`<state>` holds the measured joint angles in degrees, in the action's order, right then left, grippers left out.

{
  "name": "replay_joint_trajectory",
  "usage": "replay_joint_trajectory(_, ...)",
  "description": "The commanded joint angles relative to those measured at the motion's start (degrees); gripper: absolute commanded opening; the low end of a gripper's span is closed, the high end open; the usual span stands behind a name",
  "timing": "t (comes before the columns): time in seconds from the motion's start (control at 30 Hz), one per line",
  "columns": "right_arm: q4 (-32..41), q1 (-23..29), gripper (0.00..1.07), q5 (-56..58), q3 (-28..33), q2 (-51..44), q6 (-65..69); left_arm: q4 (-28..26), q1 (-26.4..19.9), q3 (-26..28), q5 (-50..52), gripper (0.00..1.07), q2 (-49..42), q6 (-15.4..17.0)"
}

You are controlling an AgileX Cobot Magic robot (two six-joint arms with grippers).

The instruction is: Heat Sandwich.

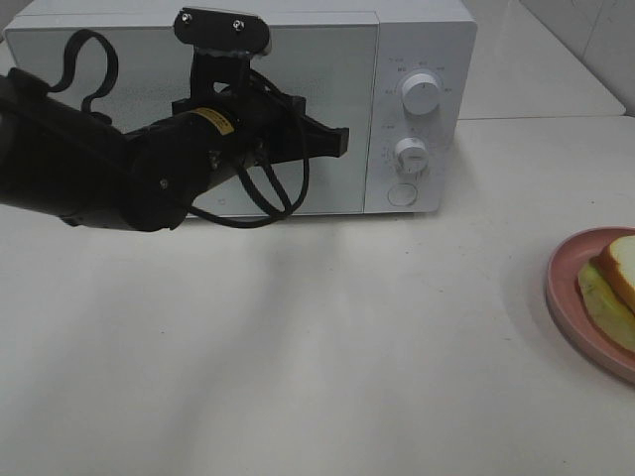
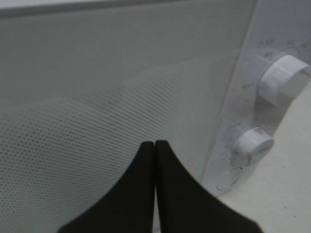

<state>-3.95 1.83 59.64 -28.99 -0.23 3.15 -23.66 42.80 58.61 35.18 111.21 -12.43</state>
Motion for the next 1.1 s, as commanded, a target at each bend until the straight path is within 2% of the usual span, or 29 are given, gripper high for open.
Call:
replay_joint_trajectory(0.03, -0.1, -0.5, 0.76, -0.2, 0.0, -1.5, -0.3, -0.3, 1.9, -2.3, -0.3, 0.02, -2.8, -0.1)
replay_joint_trajectory(0.07, -0.1, -0.5, 0.76, -0.2, 0.0, -1.5, -0.3, -0.3, 1.9, -2.3, -0.3, 0.02, -2.8, -0.1)
replay_joint_trajectory(0.13, -0.1, -0.5, 0.76, -0.2, 0.0, -1.5, -0.3, -0.3, 3.2, -4.4, -2.2, 0.19, -4.4, -0.1)
replay_joint_trajectory(0.17, -0.1, -0.5, 0.76, -0.2, 0.0, -1.5, -0.3, -0.2, 3.6, -5.2, -2.6, 0.31, -4.9, -0.1)
replay_joint_trajectory(0.2, -0.1, -0.5, 0.76, -0.2, 0.0, -1.5, -0.3, -0.2, 4.1, -6.9, -3.1, 0.61, -5.8, 0.0)
replay_joint_trajectory(0.23, -0.1, -0.5, 0.76, -0.2, 0.0, -1.5, -0.3, -0.2, 4.1, -6.9, -3.1, 0.61, -5.8, 0.0)
replay_joint_trajectory(0.3, -0.1, -0.5, 0.76, -0.2, 0.0, -1.5, -0.3, -0.1, 4.4, -8.3, -2.6, 0.97, -6.4, 0.1)
replay_joint_trajectory(0.33, -0.1, -0.5, 0.76, -0.2, 0.0, -1.5, -0.3, -0.2, 4.4, -9.3, -3.1, 1.04, -7.2, 0.2)
replay_joint_trajectory(0.57, -0.1, -0.5, 0.76, -0.2, 0.0, -1.5, -0.3, 0.9, 4.4, -12.2, -8.0, 1.02, -11.2, -0.9)
replay_joint_trajectory(0.67, -0.1, -0.5, 0.76, -0.2, 0.0, -1.5, -0.3, 2.0, 3.8, -12.0, -17.6, 1.01, -14.4, -2.9)
replay_joint_trajectory(0.7, -0.1, -0.5, 0.76, -0.2, 0.0, -1.5, -0.3, 2.0, 3.8, -12.0, -17.6, 1.01, -14.4, -2.9)
replay_joint_trajectory(0.77, -0.1, -0.5, 0.76, -0.2, 0.0, -1.5, -0.3, 2.0, 2.5, -11.6, -26.6, 1.01, -16.4, -2.9)
replay_joint_trajectory(0.9, -0.1, -0.5, 0.76, -0.2, 0.0, -1.5, -0.3, 2.0, 0.9, -11.2, -34.3, 1.01, -18.4, -2.9)
replay_joint_trajectory(0.93, -0.1, -0.5, 0.76, -0.2, 0.0, -1.5, -0.3, 2.0, -0.5, -11.1, -40.1, 1.01, -19.9, -2.8)
replay_joint_trajectory(1.0, -0.1, -0.5, 0.76, -0.2, 0.0, -1.5, -0.3, 2.0, -1.3, -10.9, -42.6, 1.01, -20.6, -2.8)
replay_joint_trajectory(1.1, -0.1, -0.5, 0.76, -0.2, 0.0, -1.5, -0.3, 2.0, -4.9, -10.9, -54.1, 1.01, -23.5, -2.6)
